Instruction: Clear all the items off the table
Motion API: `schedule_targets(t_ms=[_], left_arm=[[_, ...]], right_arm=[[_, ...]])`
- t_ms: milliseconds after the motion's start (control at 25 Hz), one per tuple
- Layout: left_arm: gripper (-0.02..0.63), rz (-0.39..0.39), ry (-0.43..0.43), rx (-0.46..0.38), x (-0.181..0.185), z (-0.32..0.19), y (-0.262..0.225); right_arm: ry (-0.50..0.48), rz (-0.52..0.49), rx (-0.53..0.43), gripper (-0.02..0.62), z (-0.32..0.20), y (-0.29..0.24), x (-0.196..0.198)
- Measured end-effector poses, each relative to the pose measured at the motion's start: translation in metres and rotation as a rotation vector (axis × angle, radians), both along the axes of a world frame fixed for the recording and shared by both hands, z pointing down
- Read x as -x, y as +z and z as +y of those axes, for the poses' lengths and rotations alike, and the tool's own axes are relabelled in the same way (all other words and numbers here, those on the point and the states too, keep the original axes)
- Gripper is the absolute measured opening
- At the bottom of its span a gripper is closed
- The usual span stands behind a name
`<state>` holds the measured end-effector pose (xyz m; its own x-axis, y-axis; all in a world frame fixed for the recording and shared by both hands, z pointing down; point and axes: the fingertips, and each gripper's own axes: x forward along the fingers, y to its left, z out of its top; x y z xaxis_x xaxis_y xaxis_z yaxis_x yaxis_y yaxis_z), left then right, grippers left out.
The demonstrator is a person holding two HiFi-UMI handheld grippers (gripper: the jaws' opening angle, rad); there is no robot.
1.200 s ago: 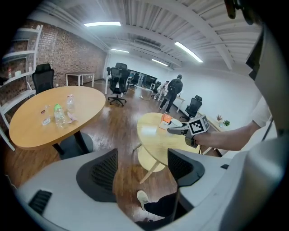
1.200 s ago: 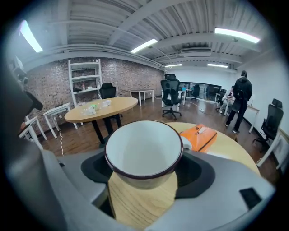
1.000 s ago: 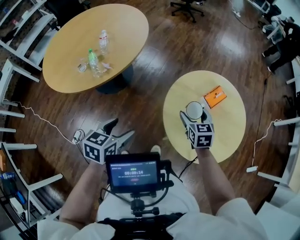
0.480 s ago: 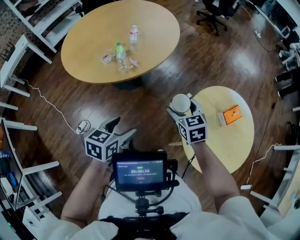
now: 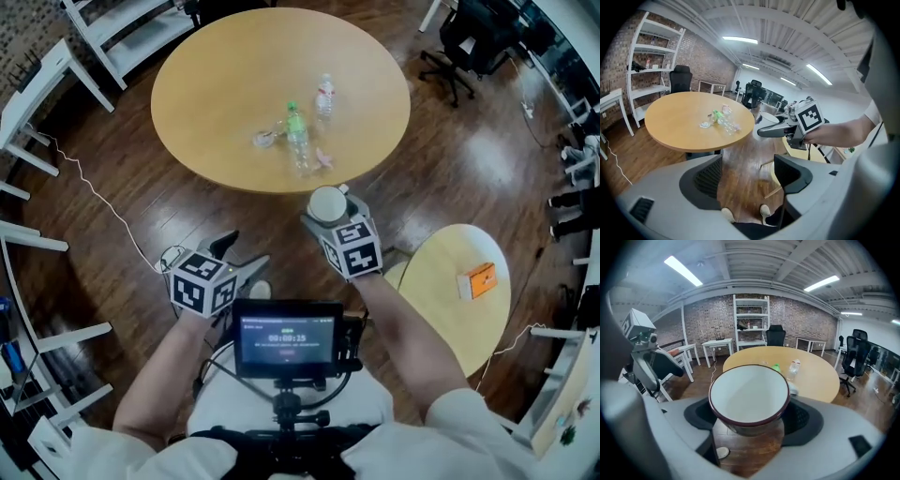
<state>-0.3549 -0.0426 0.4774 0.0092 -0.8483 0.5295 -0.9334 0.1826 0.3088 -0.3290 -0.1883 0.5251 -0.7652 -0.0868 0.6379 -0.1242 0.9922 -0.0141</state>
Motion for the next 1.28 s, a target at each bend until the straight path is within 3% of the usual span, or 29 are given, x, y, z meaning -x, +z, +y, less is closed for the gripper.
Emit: schedule_targets(t_ms=[320,560,880,1280], left_arm=[[0.342,0.012,0.035,0.065,0.073,0.027,0.019],[0.342,0.026,0.033,0.079,0.112,0.039,0.024],[0.342,0.061,0.017,0.084,0.131,0.046,0.045],[0.342,0.084,0.06,0.089,0.126,0.036,0.053]], right_arm=[[0.033,0.029,0.0,0.408,0.008,0.04,0.122],[0.063,0.076,-0.01,0.408,0.003,0.07,0.174],[0.082,0.125,-0.021,0.41,-0.001,0.111,0.199],[0.093,0.071,0.011,0.439,-0.004,0.101,0.199]])
